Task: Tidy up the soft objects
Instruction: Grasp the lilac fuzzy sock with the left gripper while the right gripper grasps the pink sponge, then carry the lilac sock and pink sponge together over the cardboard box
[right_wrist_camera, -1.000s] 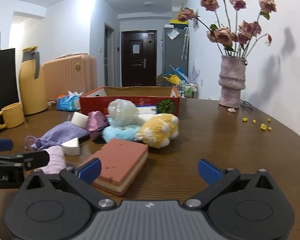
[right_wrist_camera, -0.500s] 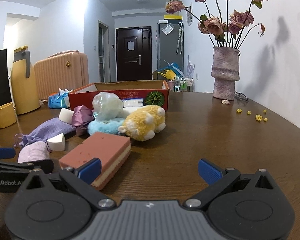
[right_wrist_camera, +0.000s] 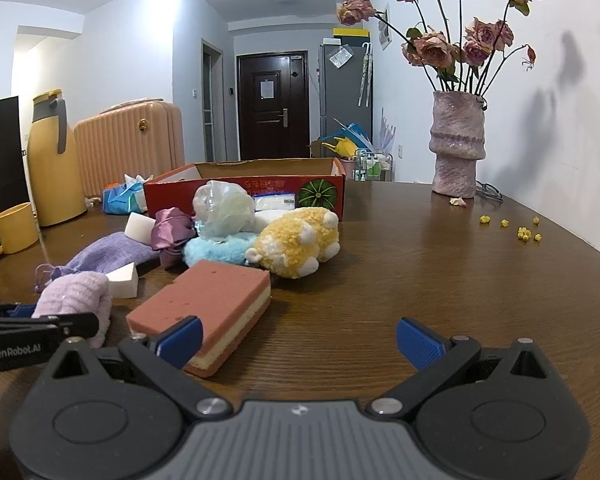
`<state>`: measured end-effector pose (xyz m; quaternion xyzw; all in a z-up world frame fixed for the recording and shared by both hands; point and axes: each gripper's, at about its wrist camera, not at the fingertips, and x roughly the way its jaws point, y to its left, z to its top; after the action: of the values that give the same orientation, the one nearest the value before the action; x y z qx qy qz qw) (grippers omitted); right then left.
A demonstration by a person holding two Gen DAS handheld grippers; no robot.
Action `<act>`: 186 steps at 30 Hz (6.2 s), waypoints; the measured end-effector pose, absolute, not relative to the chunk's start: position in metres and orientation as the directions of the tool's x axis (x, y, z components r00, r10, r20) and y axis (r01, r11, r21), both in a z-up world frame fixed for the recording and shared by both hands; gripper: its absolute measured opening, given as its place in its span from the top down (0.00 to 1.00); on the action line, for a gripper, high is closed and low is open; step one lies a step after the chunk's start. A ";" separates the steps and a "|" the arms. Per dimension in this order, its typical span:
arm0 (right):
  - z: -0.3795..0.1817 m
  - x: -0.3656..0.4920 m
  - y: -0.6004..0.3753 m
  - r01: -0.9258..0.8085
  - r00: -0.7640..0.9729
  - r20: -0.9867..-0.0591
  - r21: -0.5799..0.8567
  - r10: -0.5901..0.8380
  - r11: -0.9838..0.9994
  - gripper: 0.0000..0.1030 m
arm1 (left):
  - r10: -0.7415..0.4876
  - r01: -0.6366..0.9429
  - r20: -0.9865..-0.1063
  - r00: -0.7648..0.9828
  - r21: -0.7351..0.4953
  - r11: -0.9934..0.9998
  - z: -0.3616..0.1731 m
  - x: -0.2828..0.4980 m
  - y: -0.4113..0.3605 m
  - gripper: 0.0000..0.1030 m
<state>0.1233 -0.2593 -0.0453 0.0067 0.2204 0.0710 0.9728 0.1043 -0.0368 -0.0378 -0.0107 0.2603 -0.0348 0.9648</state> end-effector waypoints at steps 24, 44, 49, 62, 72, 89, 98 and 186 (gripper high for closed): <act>-0.035 0.153 -0.192 -0.212 0.861 -0.480 -0.044 0.166 0.976 0.00 | -0.063 0.043 -0.370 0.927 -0.063 0.997 -0.011 0.078 0.008 0.78; -0.049 0.194 -0.170 -0.193 0.790 -0.600 -0.046 0.128 0.980 0.20 | -0.064 0.036 -0.361 0.930 -0.086 0.996 -0.011 0.086 0.029 0.78; -0.048 0.194 -0.171 -0.195 0.793 -0.595 -0.046 0.130 0.980 0.24 | -0.067 0.038 -0.363 0.929 -0.088 0.995 -0.012 0.087 0.030 0.78; -0.034 0.186 -0.180 -0.196 0.832 -0.537 -0.044 0.142 0.980 0.26 | -0.083 0.059 -0.358 0.930 -0.076 0.995 -0.008 0.097 0.024 0.78; -0.006 0.191 -0.188 -0.211 0.875 -0.453 -0.042 0.169 0.977 0.26 | -0.072 0.059 -0.341 0.937 -0.048 0.997 0.007 0.114 0.017 0.78; 0.034 0.234 -0.195 -0.203 0.916 -0.358 -0.021 0.182 0.979 0.26 | -0.071 0.056 -0.297 0.952 -0.057 0.997 0.039 0.162 0.011 0.78; 0.049 0.263 -0.198 -0.192 0.930 -0.321 -0.007 0.180 0.981 0.26 | -0.079 0.065 -0.271 0.959 -0.060 0.996 0.057 0.193 0.006 0.78; 0.005 0.497 -0.172 -0.177 0.849 -0.513 -0.057 0.123 0.982 0.25 | 0.049 -0.066 -0.394 0.918 -0.029 0.997 0.026 0.447 0.004 0.78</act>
<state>0.4975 -0.1724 0.0049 -0.0514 0.2632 0.0783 0.9602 0.4471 0.0044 0.0264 -0.0207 0.2004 0.0294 0.9791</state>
